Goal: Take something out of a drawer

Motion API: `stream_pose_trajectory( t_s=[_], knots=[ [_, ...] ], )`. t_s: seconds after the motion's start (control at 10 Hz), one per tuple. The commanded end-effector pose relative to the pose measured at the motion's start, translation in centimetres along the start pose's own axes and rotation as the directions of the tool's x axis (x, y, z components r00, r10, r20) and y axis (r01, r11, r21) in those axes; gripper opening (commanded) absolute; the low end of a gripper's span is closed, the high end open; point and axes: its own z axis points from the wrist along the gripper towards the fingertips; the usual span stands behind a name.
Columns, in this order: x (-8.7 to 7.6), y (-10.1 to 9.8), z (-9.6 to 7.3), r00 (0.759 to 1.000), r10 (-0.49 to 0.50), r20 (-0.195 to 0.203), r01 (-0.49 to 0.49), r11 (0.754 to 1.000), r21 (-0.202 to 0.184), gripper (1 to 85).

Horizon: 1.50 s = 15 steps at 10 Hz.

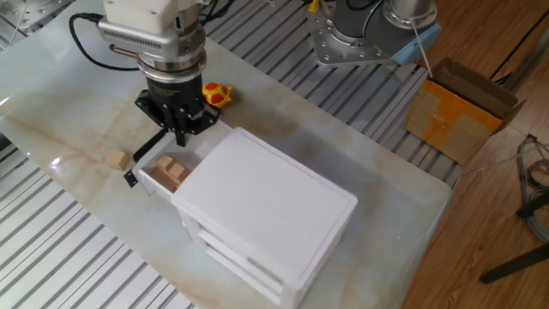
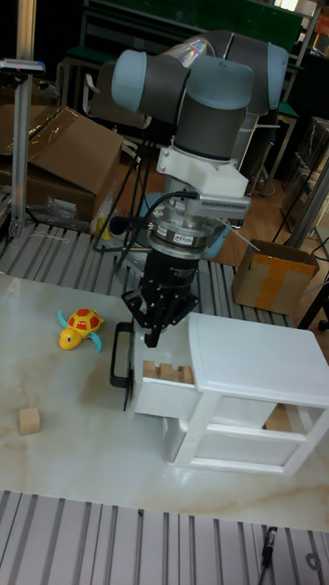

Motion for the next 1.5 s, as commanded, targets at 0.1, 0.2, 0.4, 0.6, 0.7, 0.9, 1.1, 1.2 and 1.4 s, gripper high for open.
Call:
stream_pose_trajectory(
  t_s=[0.1,0.2,0.4,0.6,0.7,0.9,1.1,1.2,1.4],
  knots=[
    [1.7,-1.5,-0.9,0.997,-0.069,-0.032,0.070,0.997,0.039,1.0],
    [1.8,-1.4,-1.0,0.997,-0.073,-0.035,0.075,0.996,0.039,1.0],
    [1.5,-0.8,-0.9,0.997,-0.064,-0.030,0.065,0.998,0.024,1.0],
    [1.2,-0.2,-1.1,0.998,-0.050,-0.029,0.051,0.999,0.013,1.0],
    [1.0,0.7,-1.4,1.000,-0.019,-0.021,0.019,1.000,-0.017,1.0],
    [0.7,2.0,-2.8,0.999,0.046,-0.018,-0.046,0.998,-0.030,1.0],
    [0.0,2.8,-3.0,0.990,0.141,-0.001,-0.141,0.988,-0.059,1.0],
    [-0.7,3.9,-3.1,0.984,0.179,0.019,-0.176,0.979,-0.103,1.0],
    [-0.2,3.5,-3.1,0.982,0.187,0.001,-0.186,0.979,-0.085,1.0]
  ],
)
